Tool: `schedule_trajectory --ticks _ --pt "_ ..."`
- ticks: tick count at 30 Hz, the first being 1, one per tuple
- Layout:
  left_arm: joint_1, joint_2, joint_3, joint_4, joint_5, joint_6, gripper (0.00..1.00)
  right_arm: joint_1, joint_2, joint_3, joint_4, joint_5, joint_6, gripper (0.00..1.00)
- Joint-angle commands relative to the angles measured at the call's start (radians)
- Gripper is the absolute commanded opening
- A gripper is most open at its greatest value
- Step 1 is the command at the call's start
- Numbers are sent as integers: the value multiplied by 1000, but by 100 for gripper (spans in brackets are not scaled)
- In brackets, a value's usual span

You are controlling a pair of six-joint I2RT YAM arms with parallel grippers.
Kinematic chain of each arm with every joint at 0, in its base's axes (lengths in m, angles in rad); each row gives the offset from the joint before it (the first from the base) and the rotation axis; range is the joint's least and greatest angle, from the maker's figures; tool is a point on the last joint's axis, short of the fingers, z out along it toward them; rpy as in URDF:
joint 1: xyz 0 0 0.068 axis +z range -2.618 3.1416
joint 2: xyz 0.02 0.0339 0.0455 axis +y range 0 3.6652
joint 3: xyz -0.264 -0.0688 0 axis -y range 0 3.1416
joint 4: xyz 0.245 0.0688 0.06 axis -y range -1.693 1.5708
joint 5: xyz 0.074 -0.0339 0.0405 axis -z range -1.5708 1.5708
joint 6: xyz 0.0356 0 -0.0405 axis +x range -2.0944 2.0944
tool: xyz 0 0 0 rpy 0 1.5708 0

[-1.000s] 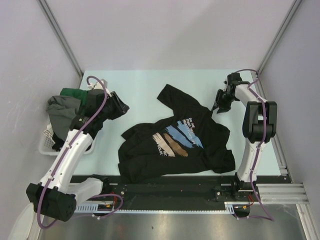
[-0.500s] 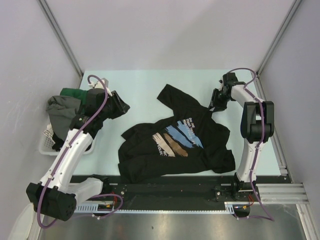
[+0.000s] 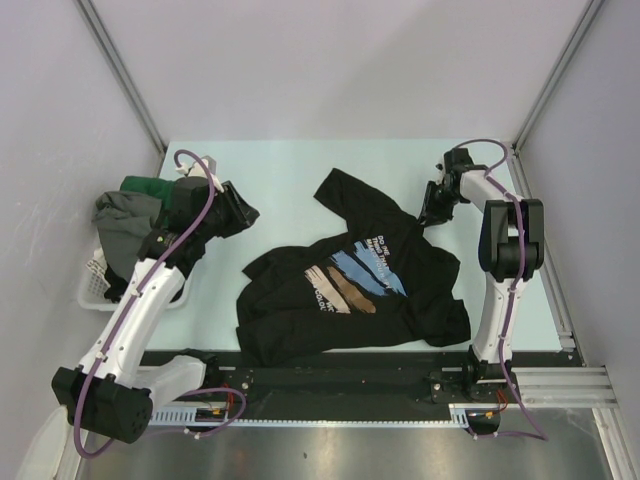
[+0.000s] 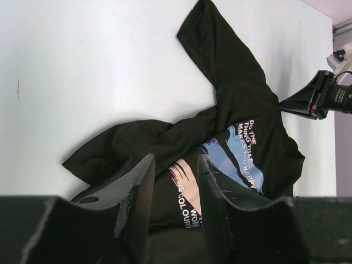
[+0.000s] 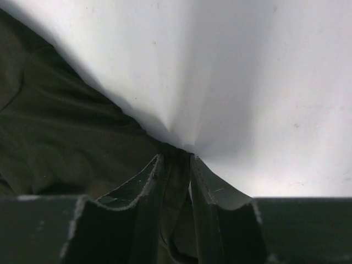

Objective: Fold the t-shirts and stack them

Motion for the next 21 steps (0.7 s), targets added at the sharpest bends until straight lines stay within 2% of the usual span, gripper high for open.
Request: schedule_trajectory --ticks 1,4,8,10,21 --pt "-6 -19 43 17 -6 16 41 2 15 52 -18 -17 -17 28" --pt "-7 -17 38 20 -6 14 41 2 14 54 -15 -25 -18 22" --pt "-7 -17 35 25 -6 8 41 0 34 78 -21 -37 -20 5" --pt "-7 -17 33 25 -5 10 41 0 57 112 -21 -34 -20 1" --pt "-7 -19 27 5 -14 17 40 -30 271 481 -67 38 -68 0"
